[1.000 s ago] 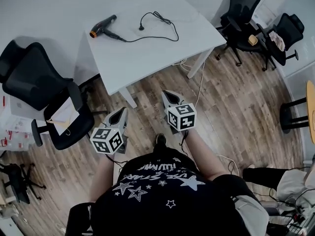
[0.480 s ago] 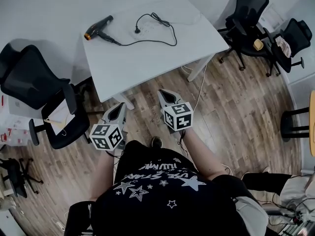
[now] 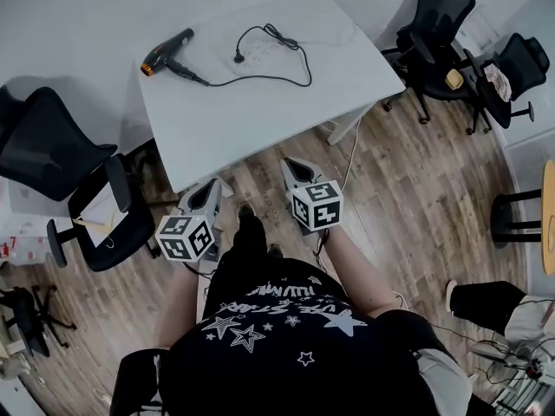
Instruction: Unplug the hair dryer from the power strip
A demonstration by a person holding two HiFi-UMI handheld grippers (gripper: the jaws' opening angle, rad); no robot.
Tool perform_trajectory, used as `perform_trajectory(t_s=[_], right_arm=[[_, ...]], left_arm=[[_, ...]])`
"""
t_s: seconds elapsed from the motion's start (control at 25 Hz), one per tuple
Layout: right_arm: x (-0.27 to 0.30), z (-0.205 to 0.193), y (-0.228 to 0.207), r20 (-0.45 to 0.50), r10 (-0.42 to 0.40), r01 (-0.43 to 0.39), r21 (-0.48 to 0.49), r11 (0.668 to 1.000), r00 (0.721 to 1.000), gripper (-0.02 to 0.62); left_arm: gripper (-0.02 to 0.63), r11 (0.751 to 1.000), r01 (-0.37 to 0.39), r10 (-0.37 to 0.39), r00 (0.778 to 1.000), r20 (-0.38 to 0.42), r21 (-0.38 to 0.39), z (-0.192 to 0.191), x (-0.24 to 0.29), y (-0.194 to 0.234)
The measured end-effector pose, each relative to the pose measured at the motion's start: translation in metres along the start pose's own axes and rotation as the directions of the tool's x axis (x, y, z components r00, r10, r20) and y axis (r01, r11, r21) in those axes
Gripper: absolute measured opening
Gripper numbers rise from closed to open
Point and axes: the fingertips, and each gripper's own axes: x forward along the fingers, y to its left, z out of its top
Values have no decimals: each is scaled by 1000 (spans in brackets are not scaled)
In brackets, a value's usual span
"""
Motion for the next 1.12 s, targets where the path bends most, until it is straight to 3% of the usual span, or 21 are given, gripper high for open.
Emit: perform_trajectory(t_s=[0.36, 0.92, 1.12], right_arm=[[48, 54, -37, 12, -61, 61, -20, 998, 998, 9], [146, 119, -39, 6, -60, 60, -76, 995, 998, 9], [166, 122, -36, -5, -73, 73, -66, 995, 997, 9]], left_arm=[[8, 997, 67, -66, 998, -19, 30, 42, 62, 30], [8, 997, 78, -78, 997, -2, -10, 90, 108, 102], [8, 995, 101, -101, 995, -15, -11, 95, 117, 119]])
